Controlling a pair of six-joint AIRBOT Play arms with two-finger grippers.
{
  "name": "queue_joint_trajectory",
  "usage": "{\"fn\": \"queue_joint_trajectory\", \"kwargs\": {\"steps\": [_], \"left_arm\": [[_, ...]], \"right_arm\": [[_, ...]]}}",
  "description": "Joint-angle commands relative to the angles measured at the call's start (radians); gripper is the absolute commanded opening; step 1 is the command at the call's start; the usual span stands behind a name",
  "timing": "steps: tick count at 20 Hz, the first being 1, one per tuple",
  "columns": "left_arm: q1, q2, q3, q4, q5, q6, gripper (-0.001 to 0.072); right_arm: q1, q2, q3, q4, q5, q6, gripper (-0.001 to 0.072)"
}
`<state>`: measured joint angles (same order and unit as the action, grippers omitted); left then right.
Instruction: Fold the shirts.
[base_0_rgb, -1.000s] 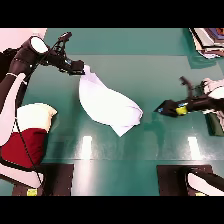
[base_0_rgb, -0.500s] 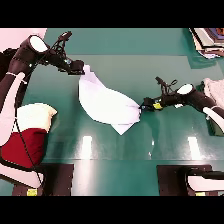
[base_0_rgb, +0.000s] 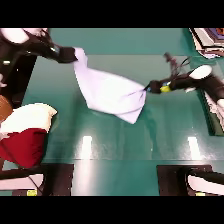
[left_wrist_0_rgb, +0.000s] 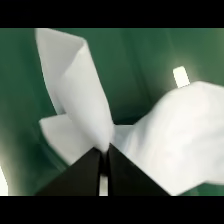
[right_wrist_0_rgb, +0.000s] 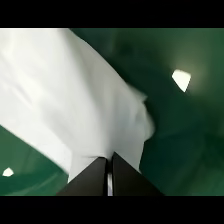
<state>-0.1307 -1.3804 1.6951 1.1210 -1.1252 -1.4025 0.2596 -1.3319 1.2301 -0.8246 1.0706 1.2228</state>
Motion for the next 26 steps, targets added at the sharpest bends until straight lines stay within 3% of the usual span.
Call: {"fn": "queue_joint_trajectory", "kwargs": {"steps": [1,6,13,17,19,22,26], "left_arm": [[0.000,0.234,0.000,0.035,0.047,0.023,0.0027],[0.000,0.547,0.016,0.025,0.122,0.015,0.0027],[0.000,0.563,0.201,-0.003,0.063,-0.003,0.0026],[0.000,0.383,0.201,0.003,-0.054,-0.003,0.0027],[0.000,0.240,0.201,0.010,-0.095,-0.003,0.0027],[0.000,-0.016,0.201,0.059,-0.126,-0.003,0.0028],[0.000,-0.302,0.201,0.092,-0.132,-0.004,0.0028]], "right_arm": [[-0.056,0.179,0.148,-0.101,0.090,0.000,0.0016],[-0.139,0.399,0.329,-0.195,0.192,0.056,0.0016],[-0.238,0.510,0.418,-0.225,0.340,0.175,0.0016],[-0.201,0.383,0.417,-0.250,0.443,0.281,0.0016],[-0.110,0.266,0.417,-0.361,0.457,0.318,0.0016],[0.048,0.051,0.417,-0.467,0.432,0.340,0.0016],[0.159,-0.217,0.418,-0.446,0.331,0.320,0.0018]]}}
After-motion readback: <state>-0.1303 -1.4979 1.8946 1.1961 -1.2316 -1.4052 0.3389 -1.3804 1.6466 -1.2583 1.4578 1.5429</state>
